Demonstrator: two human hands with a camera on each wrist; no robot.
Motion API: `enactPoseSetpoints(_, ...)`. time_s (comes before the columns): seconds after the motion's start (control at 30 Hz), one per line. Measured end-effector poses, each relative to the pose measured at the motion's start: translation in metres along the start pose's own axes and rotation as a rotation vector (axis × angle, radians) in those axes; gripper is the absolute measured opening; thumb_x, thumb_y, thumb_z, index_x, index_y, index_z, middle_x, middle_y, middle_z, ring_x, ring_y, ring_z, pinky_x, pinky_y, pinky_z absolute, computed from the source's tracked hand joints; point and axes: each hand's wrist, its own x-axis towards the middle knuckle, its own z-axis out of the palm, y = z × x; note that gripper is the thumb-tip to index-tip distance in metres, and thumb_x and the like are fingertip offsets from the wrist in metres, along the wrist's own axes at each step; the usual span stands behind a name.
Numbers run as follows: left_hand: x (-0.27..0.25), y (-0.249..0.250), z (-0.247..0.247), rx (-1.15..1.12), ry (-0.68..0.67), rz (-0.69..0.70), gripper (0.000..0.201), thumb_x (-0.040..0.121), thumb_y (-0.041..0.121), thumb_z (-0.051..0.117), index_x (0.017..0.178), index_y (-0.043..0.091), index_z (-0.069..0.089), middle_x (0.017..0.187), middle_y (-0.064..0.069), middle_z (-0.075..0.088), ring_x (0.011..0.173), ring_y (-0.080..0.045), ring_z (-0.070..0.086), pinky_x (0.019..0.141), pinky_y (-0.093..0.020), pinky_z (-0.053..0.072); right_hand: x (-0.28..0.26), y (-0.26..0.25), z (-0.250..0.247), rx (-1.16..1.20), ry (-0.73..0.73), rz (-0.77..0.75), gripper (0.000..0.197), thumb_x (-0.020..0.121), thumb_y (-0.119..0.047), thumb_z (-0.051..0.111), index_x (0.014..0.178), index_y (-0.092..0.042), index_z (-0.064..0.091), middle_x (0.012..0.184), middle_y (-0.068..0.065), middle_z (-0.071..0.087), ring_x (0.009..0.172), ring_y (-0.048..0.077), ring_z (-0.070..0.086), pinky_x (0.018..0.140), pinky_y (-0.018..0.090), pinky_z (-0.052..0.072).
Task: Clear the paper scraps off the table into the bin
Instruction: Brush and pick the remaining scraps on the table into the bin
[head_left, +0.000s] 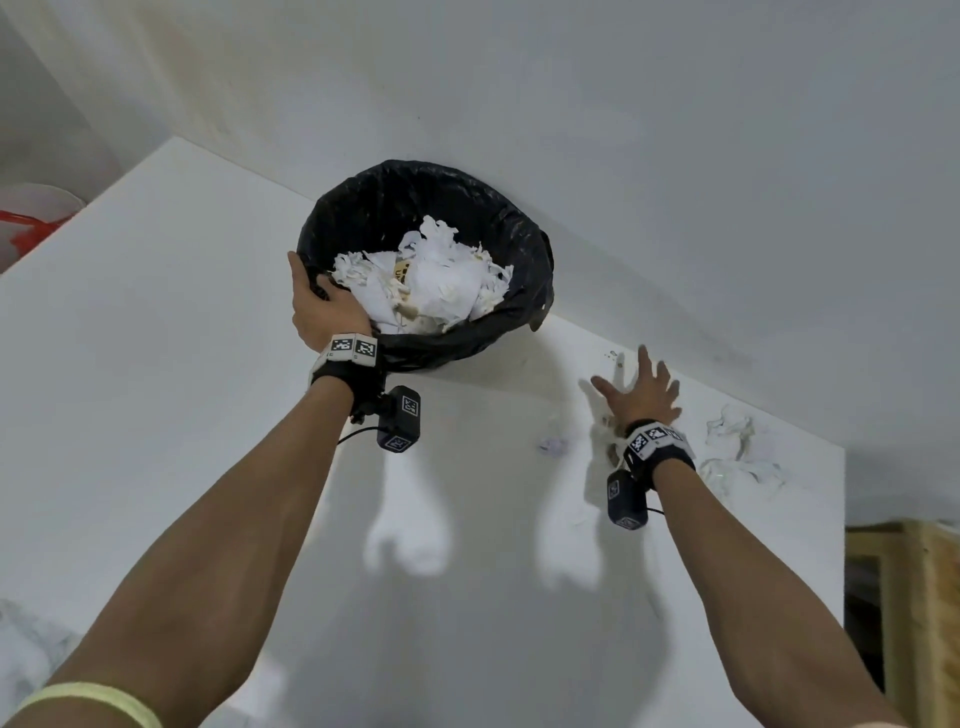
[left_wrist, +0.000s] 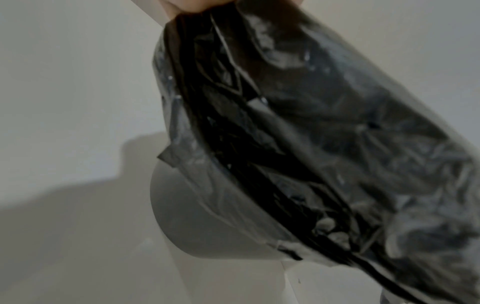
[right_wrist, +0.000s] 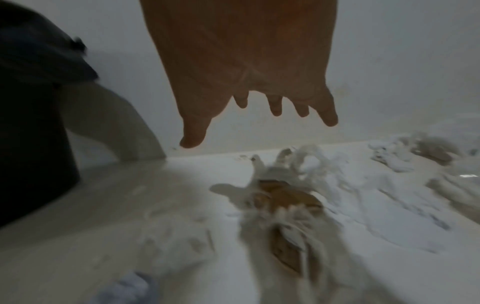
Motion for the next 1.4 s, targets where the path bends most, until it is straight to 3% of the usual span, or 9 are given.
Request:
enactPoseSetpoints(0.27,0.003,-0.003,0.006,0.001,0.047,0.021,0.044,0.097,0.017,0.043,0.14,0.027,0.044,0.136,0.006,0.054,0.121,-0.014,0.053,0.094,-0.015,0.037,0.015,0.03,0.042,0.047,-0.292,0.068,0.115,0.062,-0.083,0.057,0.148,-0.044,-0.01,0.159,0.01,-0.015,0.144,0.043,-0.014,0.111,0.068,0.002)
enactPoseSetpoints(0.43,0.004,-0.007,0.008,0.005,0.059,0.055,0.043,0.096,0.017,0.044,0.139,0.024,0.045,0.138,0.005,0.052,0.124,-0.014,0.051,0.096,-0.014,0.036,-0.017,0.0,0.092,-0.192,-0.33,-0.265,0.107,0.062,-0.081,0.06,0.147,-0.05,0.002,0.158,0.005,-0.022,0.143,0.039,-0.021,0.108,0.066,-0.006)
enactPoseSetpoints(0.57,0.005,-0.009,0.008,0.024,0.056,0.055,0.043,0.097,0.017,0.044,0.139,0.025,0.044,0.138,0.006,0.052,0.124,-0.014,0.051,0.096,-0.015,0.036,-0.044,0.008,0.114,-0.173,-0.159,-0.507,0.051,0.088,-0.044,0.056,0.136,-0.031,0.047,0.155,0.01,0.026,0.139,0.043,0.023,0.11,0.053,0.024)
enactPoseSetpoints(0.67,0.006,-0.009,0.009,0.025,0.044,0.058,0.044,0.097,0.017,0.043,0.14,0.025,0.044,0.139,0.006,0.051,0.124,-0.014,0.051,0.098,-0.016,0.036,-0.066,0.022,0.113,-0.033,0.012,-0.605,0.027,0.085,-0.019,0.046,0.106,-0.014,0.062,0.121,0.01,0.055,0.106,0.036,0.048,0.081,0.044,0.05)
enactPoseSetpoints(0.77,0.005,-0.009,0.009,0.026,0.047,0.054,0.044,0.097,0.017,0.043,0.14,0.025,0.044,0.138,0.005,0.052,0.123,-0.015,0.052,0.097,-0.017,0.037,-0.07,0.025,0.108,-0.072,-0.041,-0.511,0.023,0.083,0.001,0.051,0.103,-0.007,0.06,0.113,0.01,0.054,0.104,0.032,0.047,0.072,0.037,0.047)
enactPoseSetpoints(0.9,0.003,-0.007,0.007,0.027,0.034,0.04,0.044,0.097,0.018,0.042,0.141,0.026,0.042,0.137,0.005,0.053,0.121,-0.015,0.053,0.096,-0.018,0.038,-0.05,0.014,0.088,0.042,-0.156,-0.334,0.019,0.088,-0.004,0.049,0.095,-0.004,0.066,0.107,0.014,0.066,0.102,0.033,0.06,0.083,0.034,0.046)
enactPoseSetpoints(1.17,-0.002,0.0,-0.003,-0.013,-0.025,-0.007,0.045,0.099,0.02,0.039,0.142,0.029,0.038,0.13,0.001,0.059,0.109,-0.02,0.059,0.085,-0.019,0.04,-0.056,-0.102,-0.008,0.373,0.0,-0.41,0.009,0.083,-0.006,0.057,0.076,-0.002,0.062,0.08,0.005,0.068,0.071,0.028,0.059,0.065,0.032,0.047)
enactPoseSetpoints(1.3,-0.002,0.001,-0.006,-0.035,-0.049,0.003,0.046,0.098,0.02,0.039,0.143,0.029,0.037,0.127,-0.003,0.061,0.105,-0.024,0.06,0.082,-0.024,0.041,-0.066,-0.181,-0.037,0.549,0.079,-0.519,0.016,0.081,-0.011,0.059,0.072,-0.023,0.058,0.09,0.006,0.07,0.08,0.029,0.064,0.075,0.039,0.054)
enactPoseSetpoints(1.4,0.0,0.001,-0.007,-0.044,-0.069,-0.014,0.047,0.098,0.021,0.039,0.143,0.032,0.036,0.121,-0.003,0.065,0.099,-0.026,0.062,0.076,-0.023,0.04,-0.079,-0.23,-0.031,0.526,0.099,-0.611,0.009,0.084,-0.012,0.058,0.087,-0.016,0.065,0.096,0.003,0.069,0.087,0.019,0.064,0.082,0.034,0.053)
